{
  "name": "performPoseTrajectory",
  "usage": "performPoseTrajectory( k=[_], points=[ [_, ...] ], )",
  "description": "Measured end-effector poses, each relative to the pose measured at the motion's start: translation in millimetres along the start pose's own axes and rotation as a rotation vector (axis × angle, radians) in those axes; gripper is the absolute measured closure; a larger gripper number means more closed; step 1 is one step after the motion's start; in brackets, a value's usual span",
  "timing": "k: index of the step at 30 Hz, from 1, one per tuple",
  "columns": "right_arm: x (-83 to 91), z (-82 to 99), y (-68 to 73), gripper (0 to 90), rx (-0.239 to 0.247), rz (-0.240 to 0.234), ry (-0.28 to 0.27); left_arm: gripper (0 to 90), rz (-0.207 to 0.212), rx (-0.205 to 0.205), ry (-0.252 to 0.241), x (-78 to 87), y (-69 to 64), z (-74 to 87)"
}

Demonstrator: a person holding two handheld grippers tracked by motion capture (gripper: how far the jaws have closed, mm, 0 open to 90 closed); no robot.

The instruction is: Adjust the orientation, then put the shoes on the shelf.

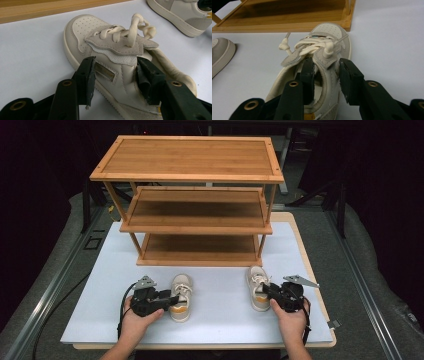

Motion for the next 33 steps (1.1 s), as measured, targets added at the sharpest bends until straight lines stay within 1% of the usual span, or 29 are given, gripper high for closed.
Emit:
performPoseTrajectory(
  k=[1, 3, 4, 5, 6, 11, 14, 15, 17, 18, 21, 22, 24, 25, 27, 28, 31, 32, 33],
  points=[
    [0.6, 0.1, 1.3, 67.2, -0.007, 0.003, -0.003, 51.8, 0.003, 0.009, 0.001, 0.1, 0.3, -0.3],
    [1.1, 0.4, 4.6, 70.6, -0.013, 0.003, -0.008, 52.1, 0.004, 0.003, 0.005, -0.1, 0.5, -0.5],
    [1.4, 0.1, 7.3, 71.3, -0.007, 0.012, -0.021, 52.3, 0.004, 0.003, 0.003, -0.4, 0.5, -0.6],
    [1.5, 0.2, 9.0, 71.7, -0.006, 0.015, -0.021, 52.4, 0.005, 0.006, 0.001, -0.3, 0.7, -0.5],
    [0.9, 0.5, 12.8, 72.0, -0.002, 0.006, -0.020, 52.7, 0.005, 0.008, 0.001, -0.3, 0.7, -0.4],
    [-1.2, 3.7, 29.0, 73.7, 0.039, 0.013, -0.010, 54.3, -0.003, 0.018, -0.004, -1.9, -0.1, -1.9],
    [-5.2, 5.8, 44.2, 74.3, 0.053, 0.013, -0.010, 54.5, 0.022, 0.025, -0.007, -4.1, -0.8, -2.9],
    [-7.2, 7.0, 51.1, 74.7, 0.070, 0.016, -0.012, 54.6, 0.024, 0.024, -0.008, -4.7, -1.2, -3.3],
    [-10.2, 8.6, 60.4, 74.9, 0.092, 0.028, -0.015, 54.6, 0.027, 0.026, -0.011, -6.7, -2.8, -4.6],
    [-11.9, 9.9, 66.7, 74.9, 0.105, 0.022, -0.012, 54.6, 0.028, 0.022, -0.012, -7.7, -3.3, -5.1],
    [-16.7, 11.7, 80.7, 74.9, 0.111, 0.013, -0.015, 54.6, 0.038, 0.027, -0.019, -13.2, -8.3, -7.4],
    [-17.9, 12.7, 85.9, 74.9, 0.105, -0.002, -0.010, 54.6, 0.040, 0.028, -0.019, -14.7, -10.4, -7.8],
    [-20.1, 14.0, 94.1, 74.8, 0.108, -0.016, -0.010, 54.6, 0.051, 0.027, -0.023, -19.0, -16.2, -9.2],
    [-21.2, 15.6, 100.5, 74.8, 0.110, -0.030, -0.004, 54.6, 0.054, 0.027, -0.024, -20.3, -18.0, -9.7],
    [-23.8, 17.4, 109.7, 74.7, 0.125, -0.026, -0.006, 54.6, 0.064, 0.018, -0.018, -23.9, -23.1, -11.1],
    [-25.3, 19.1, 114.5, 74.2, 0.133, -0.012, -0.005, 54.6, 0.064, 0.013, -0.021, -25.1, -24.0, -11.8],
    [-29.2, 22.4, 125.4, 72.4, 0.155, -0.023, -0.013, 54.6, 0.092, 0.024, -0.014, -28.0, -28.8, -12.4],
    [-28.8, 24.0, 128.9, 71.9, 0.164, -0.023, -0.010, 54.6, 0.090, 0.027, -0.016, -28.4, -29.8, -12.7],
    [-28.3, 25.1, 130.4, 71.5, 0.167, 0.001, -0.014, 54.5, 0.088, 0.027, -0.016, -28.3, -30.0, -12.4]
  ],
)
Point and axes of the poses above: each handheld gripper's, and its own axes: x roughly backward along the jaws, z roughly out of its underside, y roughly to its left, the point moved 7 cm from there along -x, roughly forward along the jaws, and after that the axes turned 6 degrees about y, right-handed, at the moved point
